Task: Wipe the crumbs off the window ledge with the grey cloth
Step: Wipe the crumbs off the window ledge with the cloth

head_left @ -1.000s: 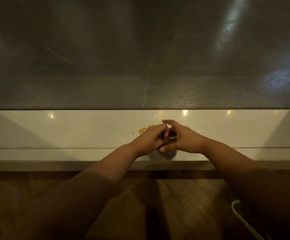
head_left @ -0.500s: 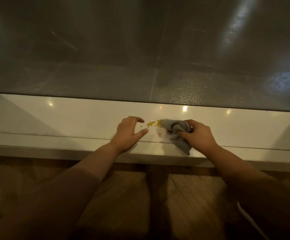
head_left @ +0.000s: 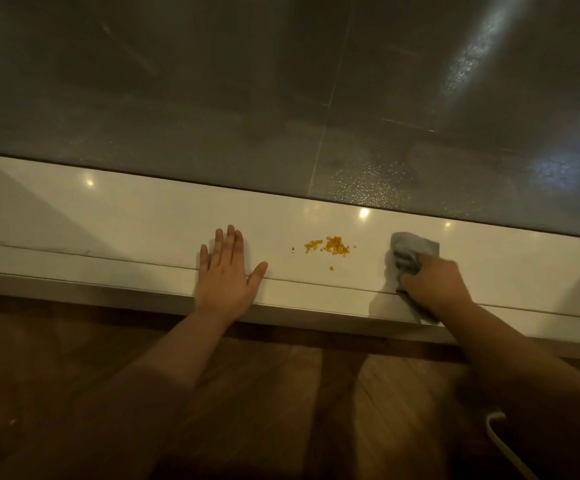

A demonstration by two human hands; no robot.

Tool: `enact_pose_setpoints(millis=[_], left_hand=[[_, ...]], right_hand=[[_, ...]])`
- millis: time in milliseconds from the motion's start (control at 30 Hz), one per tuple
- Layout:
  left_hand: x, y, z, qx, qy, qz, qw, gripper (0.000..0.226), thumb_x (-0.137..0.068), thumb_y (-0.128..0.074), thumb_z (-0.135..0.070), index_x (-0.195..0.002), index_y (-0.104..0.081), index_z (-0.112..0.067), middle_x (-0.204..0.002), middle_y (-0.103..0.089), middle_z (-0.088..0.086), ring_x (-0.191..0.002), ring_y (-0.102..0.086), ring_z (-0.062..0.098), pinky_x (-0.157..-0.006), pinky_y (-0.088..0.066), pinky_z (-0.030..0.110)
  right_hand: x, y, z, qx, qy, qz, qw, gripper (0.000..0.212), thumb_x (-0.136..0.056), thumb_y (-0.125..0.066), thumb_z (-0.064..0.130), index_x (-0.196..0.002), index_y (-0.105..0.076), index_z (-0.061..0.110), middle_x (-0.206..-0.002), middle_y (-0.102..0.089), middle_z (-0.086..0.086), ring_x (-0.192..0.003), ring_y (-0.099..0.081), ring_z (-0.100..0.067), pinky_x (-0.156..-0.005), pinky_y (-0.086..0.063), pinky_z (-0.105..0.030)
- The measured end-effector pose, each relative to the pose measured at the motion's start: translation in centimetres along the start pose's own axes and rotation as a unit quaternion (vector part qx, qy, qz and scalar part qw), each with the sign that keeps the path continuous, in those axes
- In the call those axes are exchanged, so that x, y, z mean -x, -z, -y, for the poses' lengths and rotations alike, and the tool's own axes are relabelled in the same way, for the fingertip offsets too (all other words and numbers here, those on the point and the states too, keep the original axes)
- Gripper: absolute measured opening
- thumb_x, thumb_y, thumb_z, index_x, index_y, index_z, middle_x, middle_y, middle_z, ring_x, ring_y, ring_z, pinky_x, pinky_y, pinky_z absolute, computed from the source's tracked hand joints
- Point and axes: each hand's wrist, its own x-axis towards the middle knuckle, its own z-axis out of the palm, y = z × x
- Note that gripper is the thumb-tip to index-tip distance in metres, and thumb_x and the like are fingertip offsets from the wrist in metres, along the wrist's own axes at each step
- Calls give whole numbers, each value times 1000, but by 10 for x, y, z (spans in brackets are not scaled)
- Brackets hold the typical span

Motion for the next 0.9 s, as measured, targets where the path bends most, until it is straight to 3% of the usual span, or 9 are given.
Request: enact_pose_setpoints(millis=[100,200,333,367,433,500,633,900], left_hand=[[-1,-4,-1,-17,3,-7,1000,78,-90,-5,-62,-149,12,-15,-159,16,4,-147,15,20,-118,11,41],[-2,-4,-1,-18,3,1,1000,74,-92,-7,-60,-150,9,-18,-160,14,4,-148,13,20,-120,7,41],[-3,-3,-1,-24,-3,5,1000,71,-93,-8,-58,-151,6,-19,-160,12,4,-148,10,20,-121,4,41],[-2,-3,-1,-25,-4,5,1000,71,-93,-7,-57,-151,6,-19,-160,11,5,-148,9,21,-121,3,41],[-2,-4,-1,-29,-7,2,1000,71,-92,-7,-58,-151,4,-19,-160,10,5,-148,9,21,-120,3,41],[-2,-4,0,-30,-9,0,999,71,-93,-7,-58,-151,4,-19,-160,10,5,-148,9,21,-120,3,41],[-4,-4,0,-31,-10,1,999,69,-95,-8,-55,-151,5,-18,-160,11,5,-148,9,21,-121,2,41],[-4,-7,1,-36,-12,-4,999,66,-96,-9,-52,-151,6,-18,-160,11,6,-148,10,22,-120,2,42]], right_hand=[[-2,-11,1,25,-20,84,996,60,-90,-52,35,-140,-34,7,-137,-41,-20,-126,-41,-38,-103,-39,-48],[-11,-11,1,96,17,42,994,81,-89,-40,59,-146,-19,7,-154,-18,-15,-140,-20,-37,-110,-25,-53],[-22,-15,-2,-46,90,40,994,63,-85,-40,60,-133,-35,19,-131,-48,-13,-124,-47,-33,-105,-38,-53],[-24,-21,-6,-56,103,41,992,61,-88,-40,56,-138,-28,23,-138,-42,-13,-129,-42,-33,-108,-35,-53],[-27,-37,-13,-2,108,27,994,71,-93,-34,54,-149,-4,23,-158,-12,-11,-146,-11,-30,-119,-13,-48],[-29,-49,-11,53,84,-6,995,79,-92,-27,60,-150,8,19,-159,8,-13,-147,8,-25,-117,5,-40],[-36,-60,3,25,71,-42,996,65,-99,-21,45,-150,4,15,-159,6,-14,-147,7,-26,-119,5,-39],[-47,-77,50,-37,165,-79,982,53,-99,-31,16,-150,-17,10,-158,-15,-11,-147,-10,-21,-121,-7,-34]])
